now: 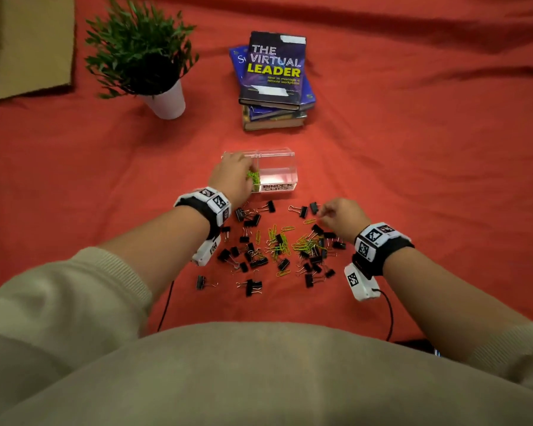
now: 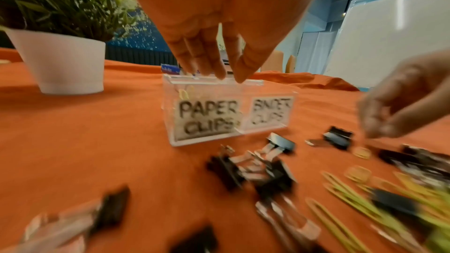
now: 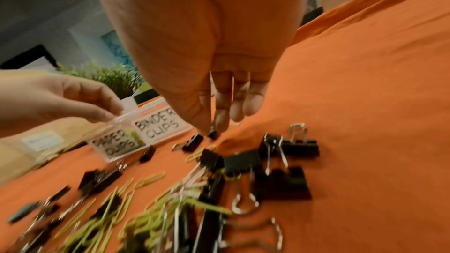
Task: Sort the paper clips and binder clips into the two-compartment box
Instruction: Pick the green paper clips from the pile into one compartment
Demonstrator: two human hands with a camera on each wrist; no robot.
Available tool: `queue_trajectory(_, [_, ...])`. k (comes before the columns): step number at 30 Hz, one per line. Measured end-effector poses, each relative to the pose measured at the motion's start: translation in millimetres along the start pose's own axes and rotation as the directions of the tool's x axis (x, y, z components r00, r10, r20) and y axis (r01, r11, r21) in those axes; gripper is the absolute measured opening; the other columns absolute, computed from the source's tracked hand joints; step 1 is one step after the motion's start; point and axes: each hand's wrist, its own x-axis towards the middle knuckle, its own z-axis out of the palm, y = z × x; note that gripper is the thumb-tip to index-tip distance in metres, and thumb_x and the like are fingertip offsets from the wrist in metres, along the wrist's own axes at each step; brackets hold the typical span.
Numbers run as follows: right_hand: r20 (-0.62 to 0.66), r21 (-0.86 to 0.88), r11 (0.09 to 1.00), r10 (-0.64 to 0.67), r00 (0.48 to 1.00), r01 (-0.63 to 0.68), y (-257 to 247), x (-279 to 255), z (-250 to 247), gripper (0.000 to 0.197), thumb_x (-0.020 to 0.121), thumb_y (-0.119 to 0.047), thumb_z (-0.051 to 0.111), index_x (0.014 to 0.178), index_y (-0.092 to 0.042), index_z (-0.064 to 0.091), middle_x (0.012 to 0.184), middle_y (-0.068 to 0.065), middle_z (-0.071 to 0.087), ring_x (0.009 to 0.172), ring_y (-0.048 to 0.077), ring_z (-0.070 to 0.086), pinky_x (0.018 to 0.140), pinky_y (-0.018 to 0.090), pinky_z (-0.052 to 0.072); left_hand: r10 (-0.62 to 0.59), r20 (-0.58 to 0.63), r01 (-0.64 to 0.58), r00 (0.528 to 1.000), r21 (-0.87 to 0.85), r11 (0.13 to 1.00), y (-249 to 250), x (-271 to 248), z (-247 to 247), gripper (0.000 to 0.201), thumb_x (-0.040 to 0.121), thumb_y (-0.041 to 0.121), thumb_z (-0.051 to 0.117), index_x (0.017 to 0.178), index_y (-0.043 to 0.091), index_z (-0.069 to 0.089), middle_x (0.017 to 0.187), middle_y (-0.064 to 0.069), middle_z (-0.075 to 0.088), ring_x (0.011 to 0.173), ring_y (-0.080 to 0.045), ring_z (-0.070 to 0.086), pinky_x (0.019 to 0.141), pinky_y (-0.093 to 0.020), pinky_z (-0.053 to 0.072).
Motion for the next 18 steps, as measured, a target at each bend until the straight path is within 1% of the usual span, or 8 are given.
queue_trajectory(2, [0.006, -0.109, 0.990, -0.086, 0.996, 0.087, -3.5, -0.8, 8.1, 0.015, 0.090, -0.017, 0.057, 0.097, -0.015, 0.070, 0.097, -0.002, 0.059, 0.087, 0.013, 0.052, 0.075, 0.023, 0.040, -0.023, -0.005, 0.023, 1.000, -0.017, 1.000, 6.6, -17.7, 11.4, 0.010, 0.087, 0.016, 0.054, 0.096, 0.017, 0.060, 0.104, 0.000, 0.057, 0.102, -0.020, 0.052, 0.094, -0.035, 0.046])
queue_trajectory(4, [-0.016, -0.205, 0.969, -0.142, 0.990, 0.136, -8.0, -0.2, 16.4, 0.018, 0.091, -0.020, 0.054, 0.102, -0.014, 0.067, 0.103, 0.000, 0.055, 0.102, 0.017, 0.049, 0.084, 0.029, 0.045, -0.051, 0.062, 0.053, 0.997, -0.020, 0.998, 12.9, -37.2, 25.3, 0.006, 0.088, 0.019, 0.053, 0.088, 0.016, 0.058, 0.094, 0.000, 0.058, 0.089, -0.018, 0.055, 0.082, -0.034, 0.052])
queue_trajectory(7, [-0.046, -0.301, 0.940, -0.181, 0.982, 0.159, -11.4, -0.2, 26.5, 0.021, 0.091, -0.018, 0.051, 0.105, -0.008, 0.064, 0.111, 0.007, 0.056, 0.110, 0.023, 0.049, 0.091, 0.035, 0.045, -0.101, 0.161, 0.085, 0.982, 0.109, 0.990, 19.9, -60.6, 45.1, 0.015, 0.088, 0.026, 0.054, 0.082, 0.013, 0.060, 0.090, -0.004, 0.060, 0.086, -0.022, 0.058, 0.074, -0.034, 0.051])
queue_trajectory(9, [-0.047, -0.334, 0.923, -0.219, 0.975, 0.191, -11.3, -0.9, 32.8, 0.023, 0.093, -0.016, 0.048, 0.107, -0.005, 0.062, 0.113, 0.009, 0.058, 0.108, 0.024, 0.050, 0.089, 0.034, 0.044, -0.132, 0.187, 0.097, 0.974, 0.185, 0.978, 22.1, -68.9, 54.8, 0.023, 0.089, 0.031, 0.056, 0.087, 0.009, 0.062, 0.096, -0.009, 0.061, 0.092, -0.025, 0.059, 0.078, -0.036, 0.051])
queue_trajectory(13, [0.009, -0.363, 0.907, -0.228, 0.974, 0.216, -11.4, 1.6, 36.0, 0.024, 0.092, -0.015, 0.044, 0.108, -0.002, 0.058, 0.112, 0.012, 0.058, 0.107, 0.027, 0.050, 0.096, 0.035, 0.040, -0.191, 0.172, 0.151, 0.966, 0.221, 0.963, 20.4, -73.1, 68.2, 0.034, 0.091, 0.034, 0.057, 0.106, 0.004, 0.061, 0.112, -0.013, 0.059, 0.108, -0.030, 0.056, 0.092, -0.039, 0.049])
queue_trajectory(14, [0.034, -0.339, 0.917, -0.211, 0.977, 0.210, -12.3, 2.1, 34.3, 0.022, 0.092, -0.014, 0.044, 0.103, -0.003, 0.059, 0.107, 0.011, 0.058, 0.104, 0.027, 0.051, 0.094, 0.034, 0.041, -0.197, 0.168, 0.157, 0.966, 0.222, 0.962, 20.5, -73.4, 69.6, 0.033, 0.092, 0.032, 0.057, 0.109, 0.004, 0.060, 0.114, -0.014, 0.059, 0.109, -0.030, 0.055, 0.093, -0.039, 0.048])
queue_trajectory(16, [0.062, -0.191, 0.967, -0.157, 0.986, 0.167, -13.6, 2.0, 28.4, 0.015, 0.091, -0.013, 0.045, 0.090, -0.006, 0.059, 0.092, 0.009, 0.061, 0.089, 0.026, 0.057, 0.081, 0.032, 0.046, -0.207, 0.176, 0.169, 0.962, 0.212, 0.963, 20.9, -73.0, 70.7, 0.030, 0.092, 0.027, 0.056, 0.110, 0.003, 0.059, 0.116, -0.015, 0.058, 0.109, -0.031, 0.055, 0.093, -0.040, 0.048])
queue_trajectory(18, [0.040, 0.051, 0.994, -0.099, 0.994, 0.097, -10.0, 0.3, 20.5, 0.012, 0.092, -0.010, 0.046, 0.093, -0.011, 0.058, 0.083, 0.004, 0.061, 0.073, 0.020, 0.057, 0.065, 0.028, 0.047, -0.234, 0.196, 0.199, 0.952, 0.184, 0.963, 21.4, -71.7, 70.7, 0.025, 0.092, 0.021, 0.054, 0.107, 0.003, 0.062, 0.113, -0.015, 0.059, 0.106, -0.032, 0.056, 0.092, -0.041, 0.049])
